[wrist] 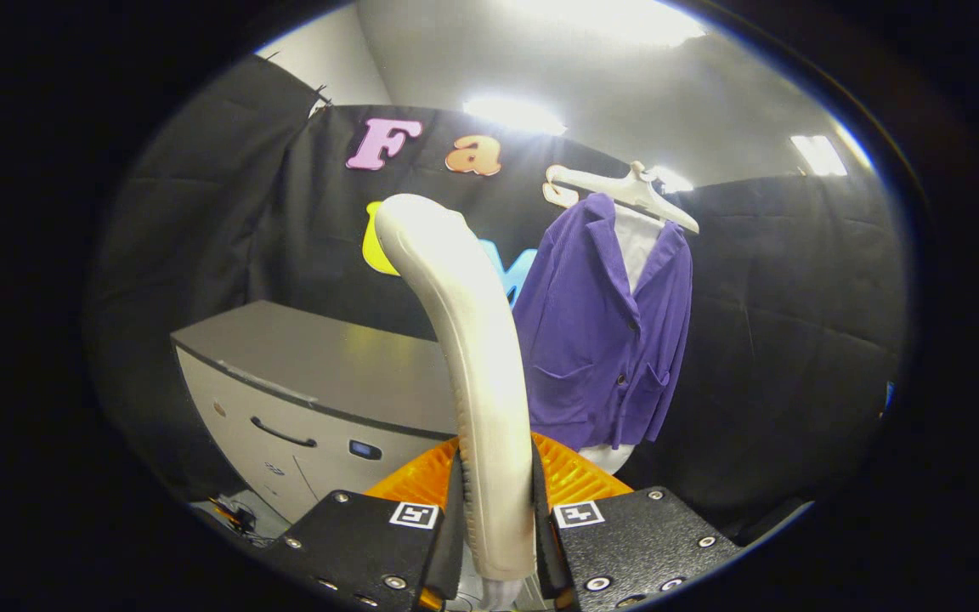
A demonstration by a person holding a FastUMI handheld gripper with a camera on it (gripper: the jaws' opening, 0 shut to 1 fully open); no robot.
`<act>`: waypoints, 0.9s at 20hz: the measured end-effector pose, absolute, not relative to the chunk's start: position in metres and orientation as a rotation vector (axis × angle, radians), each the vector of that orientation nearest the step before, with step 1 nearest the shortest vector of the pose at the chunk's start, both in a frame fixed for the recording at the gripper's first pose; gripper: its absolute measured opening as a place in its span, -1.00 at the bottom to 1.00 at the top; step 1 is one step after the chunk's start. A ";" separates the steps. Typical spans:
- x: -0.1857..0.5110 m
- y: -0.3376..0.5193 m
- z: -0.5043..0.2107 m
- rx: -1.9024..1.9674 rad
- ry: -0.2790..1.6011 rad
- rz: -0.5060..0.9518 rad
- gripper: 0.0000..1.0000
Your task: Iron the clothes twice with a garment steamer, once on the left side and once on the right side.
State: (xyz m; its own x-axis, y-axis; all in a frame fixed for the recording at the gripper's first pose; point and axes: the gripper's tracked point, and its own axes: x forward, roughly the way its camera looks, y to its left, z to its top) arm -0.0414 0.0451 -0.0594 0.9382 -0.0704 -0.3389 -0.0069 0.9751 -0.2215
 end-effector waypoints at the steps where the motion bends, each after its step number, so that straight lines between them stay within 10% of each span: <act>1: -0.042 0.052 -0.051 -0.204 0.334 -0.029 -0.31; 18: -0.046 0.070 -0.015 -0.131 0.244 -0.014 -0.31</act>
